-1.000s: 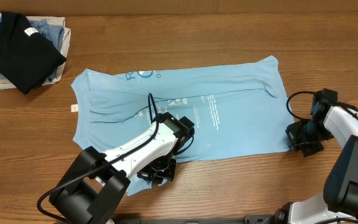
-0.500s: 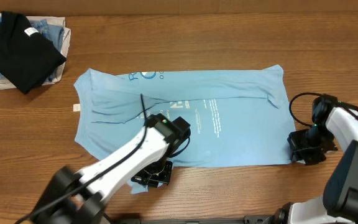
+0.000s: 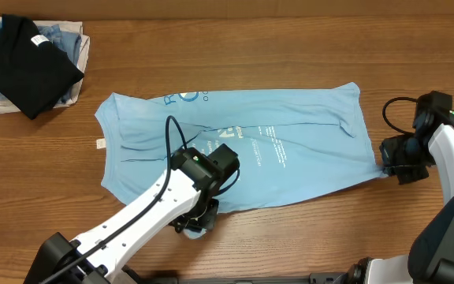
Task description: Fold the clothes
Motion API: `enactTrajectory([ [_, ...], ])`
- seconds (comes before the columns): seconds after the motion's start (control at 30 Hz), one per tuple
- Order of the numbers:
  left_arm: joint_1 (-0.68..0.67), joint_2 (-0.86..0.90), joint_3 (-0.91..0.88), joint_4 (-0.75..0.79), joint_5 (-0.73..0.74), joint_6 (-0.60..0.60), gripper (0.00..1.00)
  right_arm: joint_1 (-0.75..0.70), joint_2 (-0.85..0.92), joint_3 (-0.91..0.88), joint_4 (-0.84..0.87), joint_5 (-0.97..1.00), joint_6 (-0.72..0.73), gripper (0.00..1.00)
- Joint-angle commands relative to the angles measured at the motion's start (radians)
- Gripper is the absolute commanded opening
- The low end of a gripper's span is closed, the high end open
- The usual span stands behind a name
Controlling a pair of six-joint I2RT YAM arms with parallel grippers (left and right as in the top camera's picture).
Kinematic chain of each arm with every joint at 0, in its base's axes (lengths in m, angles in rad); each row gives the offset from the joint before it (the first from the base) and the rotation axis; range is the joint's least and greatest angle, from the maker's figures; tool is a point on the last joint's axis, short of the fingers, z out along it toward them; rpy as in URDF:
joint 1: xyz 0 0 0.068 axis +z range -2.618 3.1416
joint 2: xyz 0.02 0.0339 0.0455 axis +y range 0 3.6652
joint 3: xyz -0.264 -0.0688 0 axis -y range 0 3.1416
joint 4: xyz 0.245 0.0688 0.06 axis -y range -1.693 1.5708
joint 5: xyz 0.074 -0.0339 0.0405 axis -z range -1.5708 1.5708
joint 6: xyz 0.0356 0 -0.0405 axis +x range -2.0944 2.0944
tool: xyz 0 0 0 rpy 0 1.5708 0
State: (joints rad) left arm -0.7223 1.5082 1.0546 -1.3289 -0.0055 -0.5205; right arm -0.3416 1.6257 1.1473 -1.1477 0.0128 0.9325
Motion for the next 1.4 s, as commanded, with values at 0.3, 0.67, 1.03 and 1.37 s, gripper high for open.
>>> enactTrajectory([
  [0.3,0.320,-0.011,0.016,0.142,-0.072,0.100,0.04,-0.001,-0.011,0.019,0.076,-0.060,0.016,0.04],
  [0.67,0.454,-0.011,0.017,0.365,-0.046,0.148,0.09,0.135,0.009,0.010,0.194,-0.056,0.074,0.04],
  [1.03,0.455,-0.010,0.017,0.579,-0.123,0.211,0.13,0.196,0.010,0.010,0.279,0.003,0.146,0.04],
  [1.37,0.465,-0.003,0.017,0.579,-0.345,0.211,0.19,0.196,0.010,0.010,0.338,0.100,0.145,0.04],
])
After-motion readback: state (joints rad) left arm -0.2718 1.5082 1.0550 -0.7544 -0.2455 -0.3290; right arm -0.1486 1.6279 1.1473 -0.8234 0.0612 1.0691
